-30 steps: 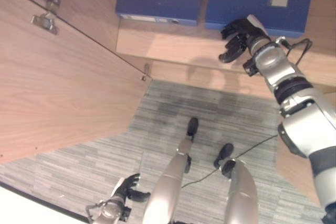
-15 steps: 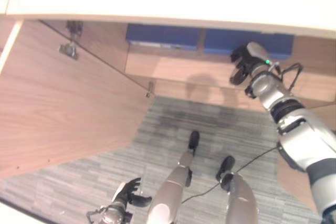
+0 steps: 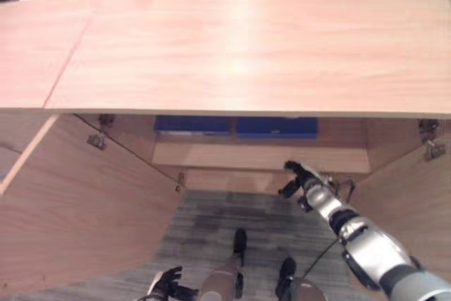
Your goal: Put the empty folder in the office cabinet
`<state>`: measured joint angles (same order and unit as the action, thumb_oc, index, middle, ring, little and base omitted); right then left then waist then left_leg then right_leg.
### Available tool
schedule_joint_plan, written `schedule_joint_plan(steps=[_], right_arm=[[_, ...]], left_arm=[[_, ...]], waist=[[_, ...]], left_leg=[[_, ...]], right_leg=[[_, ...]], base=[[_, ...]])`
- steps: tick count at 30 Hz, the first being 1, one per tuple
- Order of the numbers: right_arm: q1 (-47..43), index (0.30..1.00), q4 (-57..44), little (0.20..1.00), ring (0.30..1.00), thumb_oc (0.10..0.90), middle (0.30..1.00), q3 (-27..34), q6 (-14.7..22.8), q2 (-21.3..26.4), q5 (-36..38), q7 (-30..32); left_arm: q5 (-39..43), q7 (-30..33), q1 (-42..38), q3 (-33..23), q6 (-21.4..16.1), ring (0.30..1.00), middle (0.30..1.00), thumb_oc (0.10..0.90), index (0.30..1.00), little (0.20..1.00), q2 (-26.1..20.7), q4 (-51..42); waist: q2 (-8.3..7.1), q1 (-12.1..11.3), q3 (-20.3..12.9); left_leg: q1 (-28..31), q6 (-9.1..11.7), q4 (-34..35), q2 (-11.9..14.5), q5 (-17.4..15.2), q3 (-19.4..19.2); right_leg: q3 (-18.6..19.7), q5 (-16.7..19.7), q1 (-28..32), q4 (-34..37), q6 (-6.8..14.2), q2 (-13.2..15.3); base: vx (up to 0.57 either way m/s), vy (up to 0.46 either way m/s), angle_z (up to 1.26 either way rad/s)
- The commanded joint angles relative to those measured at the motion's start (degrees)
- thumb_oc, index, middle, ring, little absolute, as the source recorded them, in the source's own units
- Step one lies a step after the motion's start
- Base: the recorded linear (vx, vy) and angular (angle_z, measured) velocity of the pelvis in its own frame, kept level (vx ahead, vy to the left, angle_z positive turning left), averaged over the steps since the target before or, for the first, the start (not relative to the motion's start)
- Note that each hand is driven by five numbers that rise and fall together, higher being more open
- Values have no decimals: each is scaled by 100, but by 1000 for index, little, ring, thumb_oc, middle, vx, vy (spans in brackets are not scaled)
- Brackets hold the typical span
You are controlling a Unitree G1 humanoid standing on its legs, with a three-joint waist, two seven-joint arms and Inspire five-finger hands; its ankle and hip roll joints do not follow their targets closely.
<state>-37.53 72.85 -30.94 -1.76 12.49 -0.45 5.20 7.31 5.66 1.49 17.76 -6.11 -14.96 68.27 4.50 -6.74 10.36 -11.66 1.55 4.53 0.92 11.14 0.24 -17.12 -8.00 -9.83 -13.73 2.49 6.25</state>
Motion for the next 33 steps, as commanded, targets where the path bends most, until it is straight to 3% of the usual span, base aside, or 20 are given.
schedule_joint_plan(steps=[1, 2, 5, 6, 10, 14, 15, 21, 23, 30, 33], right_arm=[[53, 900, 133, 900, 900, 800, 900, 95, 149, 114, 396, -62], [598, 900, 205, 900, 900, 800, 900, 691, 246, -3, 1284, -45], [860, 900, 238, 900, 900, 800, 900, 1010, 322, -79, 1823, -90], [1408, 900, 301, 900, 900, 800, 900, 1492, 431, -164, 2591, -203], [2280, 900, 326, 900, 900, 800, 900, 2221, 596, -230, 3632, -277], [2785, 900, 428, 900, 900, 800, 900, 2529, 631, -276, 3813, -257], [3001, 900, 467, 900, 900, 800, 900, 2671, 639, -279, 3925, -252], [3437, 900, 770, 900, 900, 800, 900, 3044, 566, -127, 3683, -165], [3483, 900, 772, 900, 900, 800, 900, 3104, 573, -114, 3711, -163], [3952, 900, 810, 900, 900, 800, 900, 3896, 716, 134, 4071, -14], [3977, 900, 264, 900, 900, 800, 900, 3965, 882, 302, 4083, 127]], left_arm=[[-360, 53, -147, -39, 112, 900, 900, 800, 900, 900, -20, 509], [-413, 22, -212, -87, 169, 900, 900, 800, 900, 900, 86, 625], [-450, 25, -268, -100, 195, 900, 900, 800, 900, 900, 139, 682], [-549, 23, -319, -134, 219, 900, 900, 800, 900, 900, 238, 787], [-564, 34, -293, -262, 231, 900, 900, 800, 900, 900, 378, 944], [-697, 9, -271, -229, 224, 900, 900, 800, 900, 900, 452, 1067], [-757, -3, -294, -217, 238, 900, 900, 800, 900, 900, 488, 1142], [-821, -80, -350, -117, 216, 900, 900, 800, 900, 900, 560, 1163], [-815, -92, -341, -131, 211, 900, 900, 800, 900, 900, 565, 1161], [-965, -249, -163, -98, 214, 900, 900, 800, 900, 900, 736, 1347], [-1151, -293, -208, 95, 226, 900, 900, 800, 900, 900, 772, 1309]], waist=[[-212, 12, 5], [-246, 111, -159], [-262, 153, -240], [-299, 250, -410], [-359, 501, -668], [-382, 729, -789], [-405, 882, -831], [-425, 1297, -945], [-423, 1338, -953], [-307, 2120, -1003], [-288, 2373, -1023]], left_leg=[[547, -157, 47, -320, -880, -146], [729, -179, 47, -327, -952, -195], [819, -190, 47, -328, -1002, -225], [979, -208, 47, -331, -1096, -284], [1287, -247, 47, -296, -1299, -477], [1477, -283, 47, -239, -1434, -722], [1587, -307, 47, -212, -1512, -876], [1782, -383, 47, -147, -1702, -1372], [1795, -390, 47, -139, -1718, -1443], [1967, -504, 47, -51, -2056, -2275], [1988, -543, 47, -31, -2127, -2616]], right_leg=[[-176, 630, 535, 1116, 262, 115], [-122, 616, 674, 1136, 278, 105], [-90, 607, 745, 1142, 290, 104], [-25, 598, 872, 1181, 300, 78], [216, 607, 1040, 1265, 330, 8], [463, 618, 1063, 1267, 349, -53], [652, 637, 1059, 1264, 363, -90], [1181, 761, 953, 1294, 428, -182], [1245, 779, 936, 1315, 440, -196], [2153, 1008, 714, 1536, 665, -445], [2408, 1108, 622, 1596, 754, -532]], base=[[117, 48, -3], [57, 31, -6], [62, 44, -20], [100, 51, -19], [98, 53, -37], [59, 28, -41], [43, 19, -72], [27, 9, -77], [2, 9, -47], [15, 54, -88], [-12, 18, -114]])
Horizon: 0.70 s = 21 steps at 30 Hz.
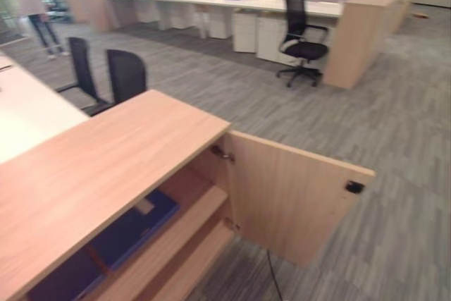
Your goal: Put the empty folder in the office cabinet
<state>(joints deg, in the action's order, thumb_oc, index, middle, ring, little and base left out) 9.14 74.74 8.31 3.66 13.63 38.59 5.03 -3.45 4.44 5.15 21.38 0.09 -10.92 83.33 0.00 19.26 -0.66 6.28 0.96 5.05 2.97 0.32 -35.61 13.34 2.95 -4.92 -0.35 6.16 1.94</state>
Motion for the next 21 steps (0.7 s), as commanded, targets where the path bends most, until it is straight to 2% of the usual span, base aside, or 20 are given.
schedule_joint_plan(steps=[1, 4, 6, 8, 9, 10, 14, 18, 21], right_arm=[[-688, 900, -175, 900, 900, 800, 900, 39, 380, 238, 156, 202], [-606, 900, -1515, 900, 900, 800, 900, 79, 584, 620, -237, 469], [-674, 900, -2160, 900, 900, 800, 900, 169, 623, 1162, -874, 693], [-715, 900, -2377, 900, 900, 800, 900, 173, 577, 1466, -1244, 706], [-736, 900, -2748, 900, 900, 800, 900, 160, 543, 1775, -1586, 683], [-731, 900, -2759, 900, 900, 800, 900, 166, 534, 1777, -1592, 685], [-795, 900, -3422, 900, 900, 800, 900, 194, 535, 2413, -2229, 600], [-940, 900, -3672, 900, 900, 800, 900, 228, 572, 2708, -2369, 531], [-1313, 900, -3706, 900, 900, 800, 900, 101, 626, 3116, -2342, 390]], left_arm=[[-111, -172, -600, -226, -386, 900, 900, 800, 900, 900, 370, -211], [-157, -194, -768, -120, -384, 900, 900, 800, 900, 900, 374, -312], [-174, -223, -1022, 29, -363, 900, 900, 800, 900, 900, 401, -397], [-207, -262, -1118, 99, -354, 900, 900, 800, 900, 900, 394, -448], [-263, -309, -1169, 154, -324, 900, 900, 800, 900, 900, 377, -488], [-264, -310, -1171, 154, -322, 900, 900, 800, 900, 900, 382, -489], [-405, -441, -1160, 168, -256, 900, 900, 800, 900, 900, 336, -480], [-528, -515, -1069, 108, -212, 900, 900, 800, 900, 900, 279, -379], [-568, -527, -964, 29, -187, 900, 900, 800, 900, 900, 165, -276]], waist=[[165, -195, 77], [159, -8, 40], [155, 95, 11], [150, 108, 18], [143, 112, 28], [148, 114, 29], [157, 68, 66], [168, -9, 83], [164, -184, 104]], left_leg=[[198, -479, -5, -230, -1045, 941], [243, -463, -5, -216, -1063, 877], [255, -447, -5, -207, -1071, 904], [254, -428, -5, -205, -1064, 936], [249, -404, -5, -201, -1053, 959], [249, -404, -5, -200, -1053, 962], [245, -355, -5, -195, -1021, 1011], [233, -328, -5, -190, -997, 1058], [200, -290, -5, -182, -949, 1144]], right_leg=[[-626, 7, 121, 248, 389, -109], [-604, -11, 136, 234, 389, -128], [-638, -37, 174, 233, 380, -120], [-677, -62, 201, 233, 370, -110], [-710, -97, 222, 230, 358, -106], [-713, -99, 222, 228, 358, -106], [-785, -166, 273, 238, 330, -97], [-829, -189, 304, 259, 320, -93], [-913, -227, 343, 273, 283, -76]], base=[[8, -9, -107], [17, -27, -32], [3, -40, 6], [-15, -41, 19], [-16, -33, 21], [-21, -33, 20], [-23, -18, 11], [-21, -29, 9], [-37, -44, 5]])
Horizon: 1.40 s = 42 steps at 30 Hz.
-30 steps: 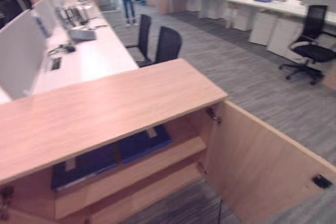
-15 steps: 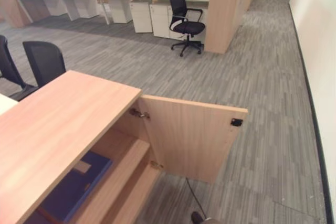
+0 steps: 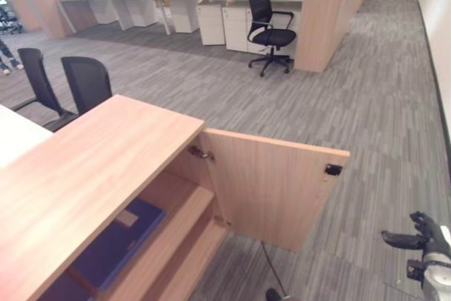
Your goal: Put the empty folder in the office cabinet
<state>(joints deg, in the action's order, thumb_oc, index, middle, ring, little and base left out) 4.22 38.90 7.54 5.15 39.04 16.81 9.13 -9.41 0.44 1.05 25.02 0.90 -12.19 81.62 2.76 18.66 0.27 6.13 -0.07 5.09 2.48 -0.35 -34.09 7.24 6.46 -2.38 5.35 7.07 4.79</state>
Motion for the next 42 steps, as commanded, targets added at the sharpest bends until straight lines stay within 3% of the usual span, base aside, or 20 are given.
schedule_joint_plan(steps=[1, 8, 13, 16, 17, 18, 20, 21, 29, 37, 38, 40, 42], right_arm=[[-912, 900, -147, 900, 900, 800, 900, 102, 482, 642, -133, -94], [-1394, 900, -721, 900, 900, 800, 900, -687, 499, 1021, 144, -859], [-1695, 900, -1479, 900, 900, 800, 900, -1455, 490, 1014, 667, -1590], [-1675, 900, -1741, 900, 900, 800, 900, -1615, 473, 1122, 452, -1715], [-1951, 900, -1463, 900, 900, 800, 900, -1812, 494, 1017, 444, -1646], [-1962, 900, -1456, 900, 900, 800, 900, -1821, 497, 1014, 445, -1646], [-2180, 900, -1379, 900, 900, 800, 900, -2008, 505, 862, 535, -1647], [-2124, 900, -1525, 900, 900, 800, 900, -1986, 476, 853, 564, -1724], [-2264, 900, -1934, 900, 900, 800, 900, -2249, 437, 822, 675, -2033], [-2141, 900, -2915, 900, 900, 800, 900, -3082, 482, -104, 870, -2333], [-2238, 900, -2976, 900, 900, 800, 900, -3390, 483, -513, 963, -2346], [-2349, 900, -2933, 900, 900, 800, 900, -3657, 436, -815, 1022, -2341], [-2409, 900, -2898, 900, 900, 800, 900, -3840, 390, -1008, 1106, -2383]], left_arm=[[40, -135, -550, -340, -265, 900, 900, 800, 900, 900, 281, -100], [166, -198, -577, -339, -262, 900, 900, 800, 900, 900, 251, -187], [131, -302, -609, -333, -262, 900, 900, 800, 900, 900, 219, -288], [139, -326, -561, -401, -263, 900, 900, 800, 900, 900, 208, -282], [348, -206, -534, -633, -276, 900, 900, 800, 900, 900, 99, -364], [347, -207, -535, -638, -276, 900, 900, 800, 900, 900, 97, -364], [558, -111, -549, -765, -293, 900, 900, 800, 900, 900, 41, -375], [645, -97, -543, -854, -308, 900, 900, 800, 900, 900, 37, -337], [476, -201, -338, -855, -383, 900, 900, 800, 900, 900, 91, -196], [104, -13, -434, -1099, -402, 900, 900, 800, 900, 900, -149, 57], [132, 55, -465, -1208, -408, 900, 900, 800, 900, 900, -213, 14], [172, 84, -491, -1286, -379, 900, 900, 800, 900, 900, -260, -56], [214, 104, -513, -1327, -365, 900, 900, 800, 900, 900, -276, -87]], waist=[[-117, -151, 13], [-139, -334, 17], [-173, -467, 0], [-186, -489, 1], [-352, -679, 136], [-351, -676, 130], [-460, -895, 164], [-444, -973, 170], [-274, -887, 176], [-473, -859, 364], [-480, -972, 488], [-410, -1077, 560], [-357, -1136, 588]], left_leg=[[214, -183, -9, -134, -876, 1005], [178, -131, -9, -133, -816, 1079], [152, -93, -9, -131, -766, 1137], [166, -91, -9, -134, -788, 1176], [-137, -48, -634, -152, -779, 1481], [-153, -48, -653, -148, -789, 1479], [-332, 14, -861, -230, -883, 2116], [-294, -5, -691, -324, -876, 2439], [-191, -213, -125, -540, -681, 2294], [-306, -328, -9, -661, -612, 2050], [-313, -341, -9, -594, -610, 1944], [-302, -321, -9, -470, -590, 1849], [-300, -320, -9, -353, -573, 1812]], right_leg=[[-312, -582, 96, -292, 184, -360], [-395, -608, 137, -262, 157, -352], [-469, -643, 169, -258, 124, -353], [-497, -679, 201, -282, 116, -344], [-334, -589, 98, -379, 27, -370], [-332, -588, 88, -382, 27, -371], [-139, -503, -19, -336, 4, -411], [-67, -456, -75, -313, 22, -424], [193, -219, -500, -449, 246, -311], [217, 63, -934, -590, 423, -105], [-209, 17, -1054, -712, 377, -7], [-898, -178, -990, -851, 247, 226], [-1130, -357, -865, -1056, 177, 379]], base=[[-27, -30, 7], [-23, -22, 10], [-23, -24, 9], [-31, -40, 6], [-91, -89, 7], [-120, -109, -16], [-72, 21, -68], [-70, 70, -111], [-84, 174, -39], [-118, 110, -31], [-102, 22, -53], [-78, 8, -73], [-33, -11, -50]])
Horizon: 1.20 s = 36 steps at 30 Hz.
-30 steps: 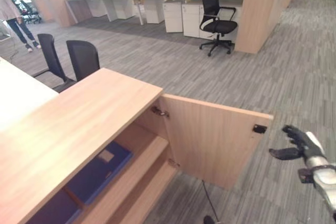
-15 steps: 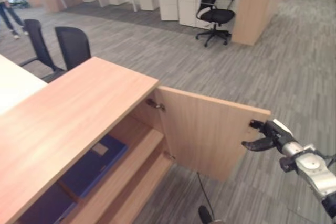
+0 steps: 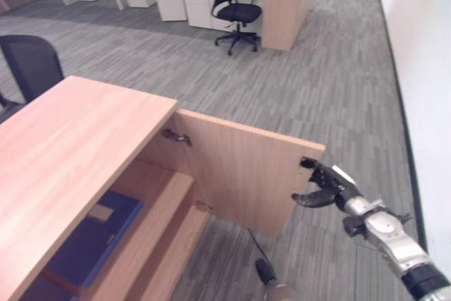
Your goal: Put the empty folder in the office cabinet
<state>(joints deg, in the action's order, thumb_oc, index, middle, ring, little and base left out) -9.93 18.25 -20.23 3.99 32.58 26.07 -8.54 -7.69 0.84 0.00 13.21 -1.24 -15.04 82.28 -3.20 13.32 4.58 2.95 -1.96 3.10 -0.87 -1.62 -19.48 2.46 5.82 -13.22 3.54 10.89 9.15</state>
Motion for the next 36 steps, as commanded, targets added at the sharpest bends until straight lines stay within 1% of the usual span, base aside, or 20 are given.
schedule_joint_plan(steps=[1, 2, 4, 6, 8, 10, 13, 14, 15, 16, 18, 19, 20, 23, 24, 25, 28, 30, 31, 36], right_arm=[[-992, 900, -848, 900, 900, 800, 900, -1134, 495, -431, 208, -636], [-952, 900, -876, 900, 900, 800, 900, -1191, 498, -566, 325, -667], [-942, 900, -926, 900, 900, 800, 900, -1223, 510, -726, 473, -694], [-1039, 900, -971, 900, 900, 800, 900, -1326, 489, -870, 573, -684], [-1134, 900, -889, 900, 900, 800, 900, -1417, 478, -1048, 838, -717], [-1179, 900, -935, 900, 900, 800, 900, -1506, 407, -1202, 1133, -784], [-1026, 900, -1186, 900, 900, 800, 900, -1794, 164, -1414, 1660, -1066], [-968, 900, -1222, 900, 900, 800, 900, -1901, 44, -1501, 1936, -1177], [-917, 900, -1121, 900, 900, 800, 900, -2025, -81, -1622, 2179, -1263], [-901, 900, -1065, 900, 900, 800, 900, -2126, -99, -1717, 2317, -1274], [-900, 900, -1007, 900, 900, 800, 900, -2238, -155, -1775, 2316, -1319], [-900, 900, -977, 900, 900, 800, 900, -2504, -286, -1827, 2274, -1450], [-909, 900, -966, 900, 900, 800, 900, -2558, -296, -1851, 2339, -1468], [-763, 900, -791, 900, 900, 800, 900, -2704, -480, -2063, 2583, -1552], [-625, 900, -579, 900, 900, 800, 900, -2737, -563, -2240, 2842, -1549], [-626, 900, -575, 900, 900, 800, 900, -2737, -561, -2243, 2842, -1551], [-269, 900, -224, 900, 900, 800, 900, -2753, -667, -2521, 3238, -1533], [-179, 900, -341, 900, 900, 800, 900, -2784, -641, -2666, 3612, -1454], [-154, 900, -433, 900, 900, 800, 900, -2771, -662, -2633, 3577, -1431], [55, 900, -722, 900, 900, 800, 900, -2798, -826, -2520, 3826, -1742]], left_arm=[[58, 80, -421, -155, -159, 900, 900, 800, 900, 900, 1, -153], [81, 109, -427, -145, -171, 900, 900, 800, 900, 900, -4, -167], [77, 150, -407, -124, -194, 900, 900, 800, 900, 900, -2, -154], [62, 160, -335, -124, -190, 900, 900, 800, 900, 900, 13, -145], [96, 173, -264, -161, -196, 900, 900, 800, 900, 900, 55, -132], [160, 181, -225, -158, -202, 900, 900, 800, 900, 900, 102, -125], [103, 168, -200, -66, -201, 900, 900, 800, 900, 900, 145, -133], [83, 164, -196, -20, -207, 900, 900, 800, 900, 900, 152, -155], [113, 161, -199, 8, -221, 900, 900, 800, 900, 900, 168, -182], [133, 180, -201, 55, -237, 900, 900, 800, 900, 900, 184, -219], [138, 187, -199, 80, -238, 900, 900, 800, 900, 900, 195, -241], [130, 203, -215, 159, -253, 900, 900, 800, 900, 900, 221, -285], [141, 213, -216, 198, -256, 900, 900, 800, 900, 900, 235, -290], [127, 243, -234, 309, -252, 900, 900, 800, 900, 900, 285, -287], [155, 287, -253, 349, -255, 900, 900, 800, 900, 900, 309, -280], [155, 287, -252, 349, -255, 900, 900, 800, 900, 900, 308, -280], [223, 363, -285, 432, -265, 900, 900, 800, 900, 900, 363, -293], [292, 382, -233, 569, -310, 900, 900, 800, 900, 900, 448, -444], [289, 394, -235, 599, -310, 900, 900, 800, 900, 900, 459, -476], [344, 394, -204, 587, -321, 900, 900, 800, 900, 900, 437, -508]], waist=[[256, -621, 146], [259, -682, 95], [165, -779, -78], [70, -899, -233], [32, -987, -341], [24, -1026, -373], [12, -1051, -375], [13, -1068, -378], [15, -1091, -379], [26, -1119, -384], [34, -1131, -391], [40, -1179, -408], [41, -1201, -416], [45, -1266, -426], [48, -1302, -422], [47, -1298, -421], [59, -1338, -419], [55, -1407, -397], [57, -1416, -385], [64, -1525, -317]], left_leg=[[12, -133, 190, 16, -444, 356], [-8, -130, 190, 49, -441, 385], [-37, -124, 190, -17, -464, 397], [-38, -118, 190, -79, -476, 393], [-11, -96, 190, -86, -487, 361], [-4, -79, 190, -64, -474, 358], [22, -51, 190, -27, -457, 433], [32, -32, 190, -11, -447, 486], [34, -15, 190, 1, -435, 519], [33, 2, 190, 17, -418, 560], [43, 17, 190, 32, -414, 591], [62, 65, 190, 75, -391, 663], [70, 82, 190, 95, -383, 693], [82, 146, 190, 171, -336, 789], [84, 190, 190, 221, -304, 860], [85, 191, 190, 222, -303, 864], [75, 263, 190, 297, -236, 988], [44, 323, 190, 350, -180, 1141], [30, 350, 190, 373, -153, 1192], [-11, 485, 144, 500, -46, 1494]], right_leg=[[-666, -337, 290, -964, -221, 22], [-637, -361, 483, -1037, -229, 171], [-652, -255, 790, -716, -170, 276], [-765, -185, 912, -329, -90, 248], [-790, -126, 971, -82, -33, 191], [-767, -106, 952, -54, -50, 125], [-795, -170, 1039, -49, -97, 74], [-827, -203, 1078, -56, -117, 56], [-852, -227, 1101, -58, -132, 45], [-872, -260, 1123, -64, -152, 24], [-904, -288, 1148, -64, -167, 10], [-972, -360, 1220, -54, -204, -28], [-1001, -390, 1247, -50, -220, -44], [-1075, -473, 1338, -26, -276, -111], [-1122, -522, 1386, -21, -318, -147], [-1126, -523, 1389, -21, -319, -147], [-1223, -614, 1444, -30, -391, -217], [-1335, -687, 1499, -28, -449, -279], [-1390, -727, 1525, -26, -473, -302], [-1704, -903, 1669, -34, -606, -421]], base=[[-15, -20, -27], [15, -39, -23], [66, -64, 8], [71, -85, 2], [55, -99, -12], [22, -101, -15], [10, -103, -14], [13, -101, -6], [12, -110, -1], [14, -93, 3], [22, -81, 7], [29, -109, 8], [33, -151, 7], [24, -132, 24], [17, -110, 45], [11, -119, 43], [9, -112, 28], [4, -131, 88], [3, -124, 92], [3, -132, 66]])
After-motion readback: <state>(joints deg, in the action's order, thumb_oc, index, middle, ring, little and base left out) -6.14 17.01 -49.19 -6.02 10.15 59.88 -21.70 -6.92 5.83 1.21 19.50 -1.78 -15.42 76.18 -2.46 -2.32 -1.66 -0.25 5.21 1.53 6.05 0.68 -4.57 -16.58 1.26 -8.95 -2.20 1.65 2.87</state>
